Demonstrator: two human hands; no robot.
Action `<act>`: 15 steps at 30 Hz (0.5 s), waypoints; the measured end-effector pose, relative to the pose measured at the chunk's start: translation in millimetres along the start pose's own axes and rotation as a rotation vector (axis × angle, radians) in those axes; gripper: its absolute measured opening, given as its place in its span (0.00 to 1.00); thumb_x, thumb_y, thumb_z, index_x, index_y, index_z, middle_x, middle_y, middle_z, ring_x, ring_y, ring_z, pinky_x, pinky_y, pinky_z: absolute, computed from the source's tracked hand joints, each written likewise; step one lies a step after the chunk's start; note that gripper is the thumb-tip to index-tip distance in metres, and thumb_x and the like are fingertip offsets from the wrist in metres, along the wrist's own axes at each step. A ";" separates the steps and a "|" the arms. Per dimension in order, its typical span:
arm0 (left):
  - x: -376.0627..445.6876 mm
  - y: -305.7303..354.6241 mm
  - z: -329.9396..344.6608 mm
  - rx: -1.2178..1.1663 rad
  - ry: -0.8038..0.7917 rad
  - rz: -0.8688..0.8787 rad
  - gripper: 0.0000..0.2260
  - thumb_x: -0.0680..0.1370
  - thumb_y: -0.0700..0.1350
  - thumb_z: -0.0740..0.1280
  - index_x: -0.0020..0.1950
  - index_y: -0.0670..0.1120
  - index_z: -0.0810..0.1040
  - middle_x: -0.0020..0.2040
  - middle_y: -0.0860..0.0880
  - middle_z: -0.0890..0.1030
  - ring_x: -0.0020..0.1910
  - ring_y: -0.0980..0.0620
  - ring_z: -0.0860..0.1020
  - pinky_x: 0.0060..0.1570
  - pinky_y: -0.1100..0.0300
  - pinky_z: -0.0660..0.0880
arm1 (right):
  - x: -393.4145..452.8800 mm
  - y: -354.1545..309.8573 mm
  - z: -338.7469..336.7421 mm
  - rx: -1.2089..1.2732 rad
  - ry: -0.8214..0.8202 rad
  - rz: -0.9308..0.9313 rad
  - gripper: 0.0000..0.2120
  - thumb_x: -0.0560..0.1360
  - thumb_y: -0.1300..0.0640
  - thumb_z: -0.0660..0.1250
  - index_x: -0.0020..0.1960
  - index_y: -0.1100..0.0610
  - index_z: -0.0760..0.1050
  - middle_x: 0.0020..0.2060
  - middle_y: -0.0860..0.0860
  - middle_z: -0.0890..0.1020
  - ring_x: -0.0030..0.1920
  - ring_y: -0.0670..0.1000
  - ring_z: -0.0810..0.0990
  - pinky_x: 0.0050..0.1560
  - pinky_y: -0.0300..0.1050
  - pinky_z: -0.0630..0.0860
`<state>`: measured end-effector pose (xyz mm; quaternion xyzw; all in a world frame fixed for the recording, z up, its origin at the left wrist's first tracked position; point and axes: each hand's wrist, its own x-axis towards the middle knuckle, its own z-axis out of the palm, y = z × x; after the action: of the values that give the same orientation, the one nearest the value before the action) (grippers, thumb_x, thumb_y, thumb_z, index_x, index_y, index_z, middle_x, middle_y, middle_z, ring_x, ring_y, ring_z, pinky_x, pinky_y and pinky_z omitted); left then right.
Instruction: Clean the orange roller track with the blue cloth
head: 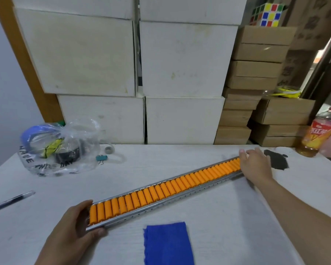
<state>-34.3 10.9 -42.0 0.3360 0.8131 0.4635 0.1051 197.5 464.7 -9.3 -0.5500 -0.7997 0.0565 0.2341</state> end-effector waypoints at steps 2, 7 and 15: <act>-0.8 -1.6 0.8 -0.002 0.009 0.010 0.33 0.50 0.59 0.78 0.51 0.72 0.69 0.55 0.55 0.78 0.55 0.56 0.77 0.52 0.61 0.72 | -7.6 -7.2 -1.7 0.026 -0.046 0.008 0.26 0.81 0.45 0.49 0.62 0.64 0.74 0.68 0.60 0.69 0.68 0.61 0.66 0.70 0.58 0.56; -1.0 1.2 2.4 -0.005 0.007 -0.010 0.34 0.57 0.44 0.82 0.52 0.66 0.68 0.57 0.49 0.78 0.56 0.51 0.77 0.55 0.58 0.72 | -24.7 -11.3 1.3 0.096 -0.126 -0.057 0.25 0.81 0.45 0.50 0.63 0.61 0.74 0.70 0.60 0.68 0.69 0.59 0.66 0.69 0.56 0.60; 1.7 -4.8 6.6 0.059 0.008 -0.074 0.40 0.61 0.47 0.80 0.69 0.49 0.66 0.63 0.45 0.76 0.60 0.48 0.76 0.61 0.53 0.70 | -82.9 -16.2 -0.7 0.243 -0.297 -0.286 0.21 0.80 0.50 0.58 0.70 0.57 0.67 0.74 0.53 0.60 0.74 0.52 0.56 0.72 0.48 0.57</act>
<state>-34.6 14.8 -49.3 0.3071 0.8387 0.4364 0.1089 207.7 383.2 -28.9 -0.3847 -0.8824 0.1988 0.1838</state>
